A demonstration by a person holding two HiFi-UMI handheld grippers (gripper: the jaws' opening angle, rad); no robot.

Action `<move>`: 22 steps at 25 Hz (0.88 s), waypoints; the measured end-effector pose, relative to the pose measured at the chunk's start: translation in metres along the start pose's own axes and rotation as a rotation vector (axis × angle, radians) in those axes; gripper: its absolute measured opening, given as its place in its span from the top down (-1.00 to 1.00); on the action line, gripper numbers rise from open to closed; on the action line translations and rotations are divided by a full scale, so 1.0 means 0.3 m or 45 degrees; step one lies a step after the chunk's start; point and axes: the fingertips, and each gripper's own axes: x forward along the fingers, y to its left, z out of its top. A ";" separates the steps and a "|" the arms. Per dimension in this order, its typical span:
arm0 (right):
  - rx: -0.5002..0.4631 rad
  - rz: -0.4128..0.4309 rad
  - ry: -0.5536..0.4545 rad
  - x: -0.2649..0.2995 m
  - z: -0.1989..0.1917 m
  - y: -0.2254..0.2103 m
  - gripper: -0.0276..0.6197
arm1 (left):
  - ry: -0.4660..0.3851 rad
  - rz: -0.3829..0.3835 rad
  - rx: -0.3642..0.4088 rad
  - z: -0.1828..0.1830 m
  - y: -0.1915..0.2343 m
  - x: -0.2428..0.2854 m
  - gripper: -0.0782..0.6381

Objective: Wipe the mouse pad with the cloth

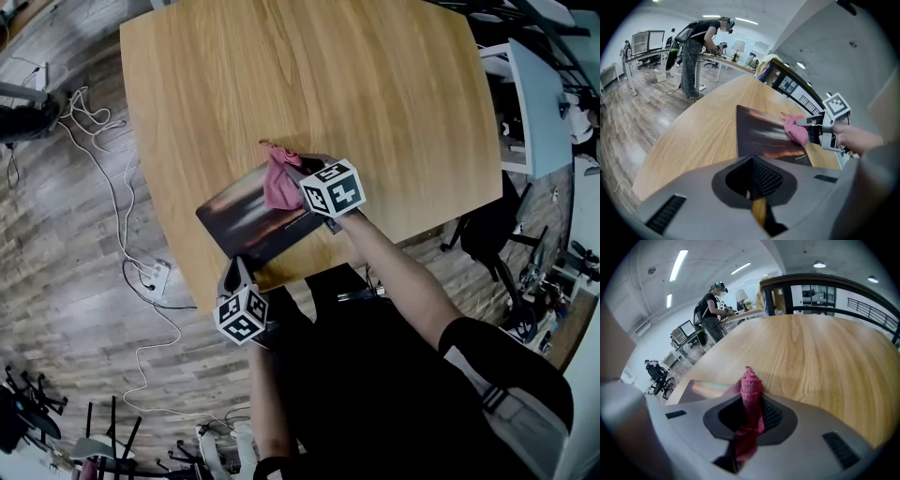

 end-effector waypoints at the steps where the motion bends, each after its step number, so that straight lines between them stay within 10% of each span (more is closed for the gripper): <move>1: -0.005 -0.024 -0.001 -0.008 -0.002 -0.015 0.71 | 0.002 -0.003 0.010 -0.001 -0.003 -0.003 0.72; 10: -0.028 -0.014 -0.108 -0.138 0.029 0.048 0.71 | -0.006 -0.100 0.039 -0.033 -0.025 -0.050 0.72; 22: -0.034 0.718 -0.066 -0.086 -0.041 0.772 0.71 | 0.028 -0.177 -0.031 -0.089 -0.015 -0.040 0.72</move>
